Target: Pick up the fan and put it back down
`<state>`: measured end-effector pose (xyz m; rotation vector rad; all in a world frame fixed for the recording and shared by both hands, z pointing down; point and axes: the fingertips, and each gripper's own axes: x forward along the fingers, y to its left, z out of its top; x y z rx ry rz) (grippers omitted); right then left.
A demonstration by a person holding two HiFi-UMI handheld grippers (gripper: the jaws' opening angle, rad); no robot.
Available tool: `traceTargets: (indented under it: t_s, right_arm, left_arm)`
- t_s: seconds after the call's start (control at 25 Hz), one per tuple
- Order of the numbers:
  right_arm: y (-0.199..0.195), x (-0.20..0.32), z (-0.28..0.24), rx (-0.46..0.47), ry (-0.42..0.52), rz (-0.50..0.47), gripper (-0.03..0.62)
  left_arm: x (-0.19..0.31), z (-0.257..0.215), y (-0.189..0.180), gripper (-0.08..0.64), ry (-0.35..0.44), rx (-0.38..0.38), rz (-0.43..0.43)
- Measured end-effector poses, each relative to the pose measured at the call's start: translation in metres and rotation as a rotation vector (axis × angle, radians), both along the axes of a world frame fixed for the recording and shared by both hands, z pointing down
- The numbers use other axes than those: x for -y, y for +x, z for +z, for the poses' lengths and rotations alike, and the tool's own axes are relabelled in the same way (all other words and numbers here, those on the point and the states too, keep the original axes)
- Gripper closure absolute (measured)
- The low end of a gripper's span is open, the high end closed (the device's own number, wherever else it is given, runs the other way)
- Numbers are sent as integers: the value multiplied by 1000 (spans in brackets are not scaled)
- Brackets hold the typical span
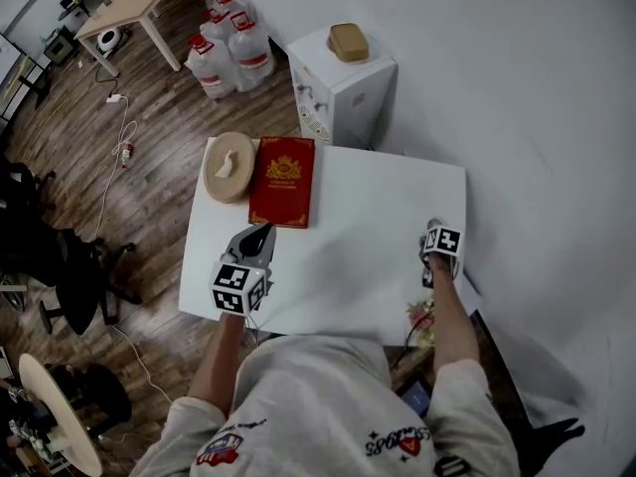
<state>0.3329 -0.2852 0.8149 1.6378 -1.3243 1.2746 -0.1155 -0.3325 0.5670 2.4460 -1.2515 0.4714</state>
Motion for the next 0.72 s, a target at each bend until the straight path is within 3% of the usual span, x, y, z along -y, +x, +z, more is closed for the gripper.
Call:
traceTargets:
  t_s: [0.24,0.48,0.72]
  right_arm:
    - [-10,5,-11,33,43,4,397]
    - [-31,23,-41,80,173,-17,397]
    - [-68,41,-86,69,313,-158,397]
  left_arm:
    - [-2,0,-3,555,-1,-13,-5]
    - [1,-5,-1,555,9,-31,0]
    - [9,-16,0,555,36,-42,6]
